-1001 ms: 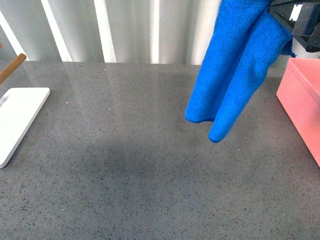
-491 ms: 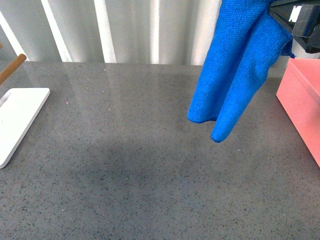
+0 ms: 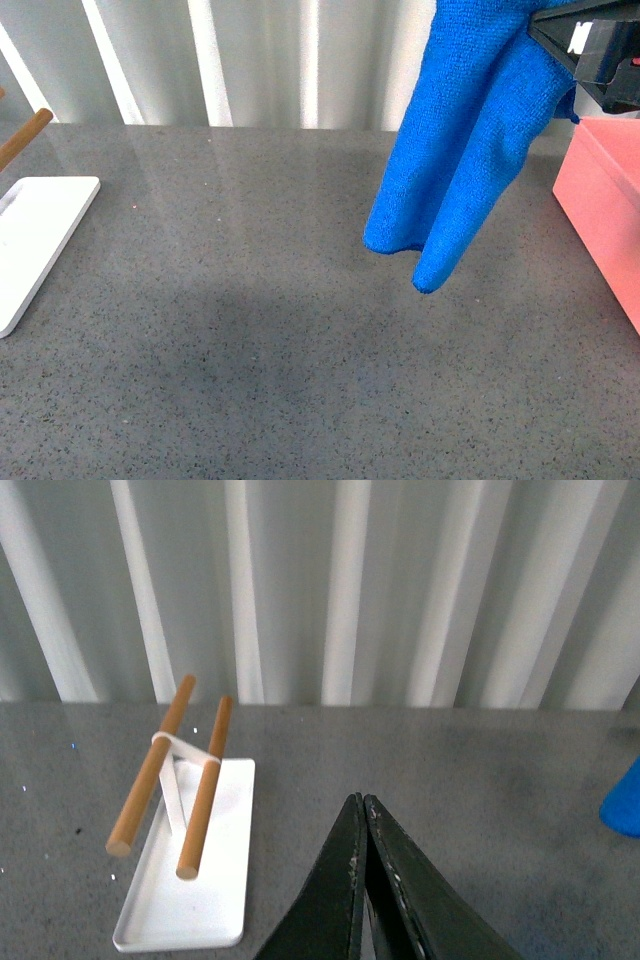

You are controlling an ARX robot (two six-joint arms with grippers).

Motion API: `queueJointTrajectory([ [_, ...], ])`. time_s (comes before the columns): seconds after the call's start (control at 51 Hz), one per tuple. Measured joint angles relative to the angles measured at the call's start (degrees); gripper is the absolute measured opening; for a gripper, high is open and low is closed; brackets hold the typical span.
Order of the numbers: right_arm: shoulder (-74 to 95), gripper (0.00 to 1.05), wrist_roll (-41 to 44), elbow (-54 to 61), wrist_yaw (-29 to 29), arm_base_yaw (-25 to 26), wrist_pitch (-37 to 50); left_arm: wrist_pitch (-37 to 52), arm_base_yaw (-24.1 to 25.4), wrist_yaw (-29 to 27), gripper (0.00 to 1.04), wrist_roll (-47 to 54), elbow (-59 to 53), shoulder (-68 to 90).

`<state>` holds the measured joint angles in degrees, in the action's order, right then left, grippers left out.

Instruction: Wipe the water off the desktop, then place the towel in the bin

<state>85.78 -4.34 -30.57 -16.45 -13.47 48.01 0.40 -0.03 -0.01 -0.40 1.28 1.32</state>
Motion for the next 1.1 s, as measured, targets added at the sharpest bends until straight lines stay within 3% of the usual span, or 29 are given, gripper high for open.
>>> queueJointTrajectory([
  [0.353, 0.13, 0.03, 0.09, 0.00, 0.66, -0.26, -0.92, -0.37, 0.00, 0.00, 0.05, -0.04, 0.00, -1.09],
  [0.451, 0.57, 0.03, 0.48, -0.52, 3.19, -0.28, -4.55, -0.37, 0.00, 0.00, 0.25, -0.02, 0.00, -1.09],
  [0.707, 4.70, 0.03, 1.88, -5.77, 5.86, -0.28, -18.97, -0.37, 0.00, 0.00, 0.62, 0.00, 0.00, -1.09],
  [0.883, 14.56, 0.03, 9.86, -14.91, 9.05, -0.28, -29.42, -0.37, 0.00, 0.00, 0.99, 0.02, 0.00, -1.09],
  [1.099, 27.65, 0.03, 18.12, -20.70, 12.37, -0.39, -32.41, -0.37, 0.00, 0.00, 0.98, 0.13, 0.00, -1.09],
])
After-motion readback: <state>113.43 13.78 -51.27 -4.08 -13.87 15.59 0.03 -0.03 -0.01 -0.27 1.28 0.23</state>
